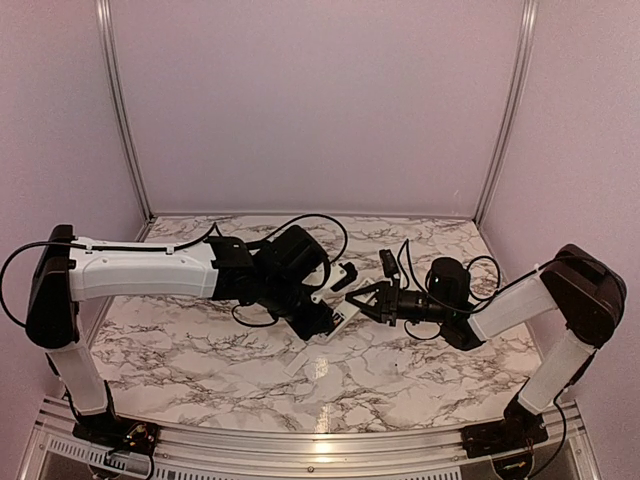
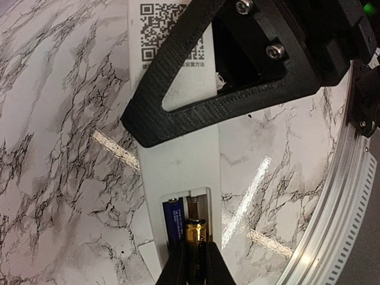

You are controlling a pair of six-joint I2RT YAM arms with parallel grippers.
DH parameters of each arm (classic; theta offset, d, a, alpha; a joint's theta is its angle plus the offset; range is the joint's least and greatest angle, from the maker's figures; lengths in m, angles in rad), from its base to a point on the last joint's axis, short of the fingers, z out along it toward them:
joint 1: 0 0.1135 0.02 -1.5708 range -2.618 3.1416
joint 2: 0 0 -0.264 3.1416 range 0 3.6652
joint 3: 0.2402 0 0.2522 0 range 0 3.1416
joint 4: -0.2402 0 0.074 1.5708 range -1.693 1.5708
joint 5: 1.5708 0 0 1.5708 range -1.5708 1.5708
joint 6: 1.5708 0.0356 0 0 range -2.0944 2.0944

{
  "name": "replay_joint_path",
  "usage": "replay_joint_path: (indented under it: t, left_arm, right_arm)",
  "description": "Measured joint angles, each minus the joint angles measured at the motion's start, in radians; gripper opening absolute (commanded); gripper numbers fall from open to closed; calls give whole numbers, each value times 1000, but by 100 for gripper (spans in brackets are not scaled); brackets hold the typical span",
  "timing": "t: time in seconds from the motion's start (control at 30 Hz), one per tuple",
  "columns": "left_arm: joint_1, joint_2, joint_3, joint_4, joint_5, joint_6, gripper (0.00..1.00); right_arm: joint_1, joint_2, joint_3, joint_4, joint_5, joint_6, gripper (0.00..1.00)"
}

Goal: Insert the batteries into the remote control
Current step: Place the battery in the battery compartment.

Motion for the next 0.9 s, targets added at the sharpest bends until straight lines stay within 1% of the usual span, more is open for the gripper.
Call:
replay_joint_path:
  t: [0.33,0.9]
  left_arm:
    - [-8,36,48,-40,-40,-14,2]
    - [-17,51,69,-56,-83,-30,12]
  right_arm:
    - [0,1,0,-15,19,4,0]
    - [0,2,-2,-19,38,45,0]
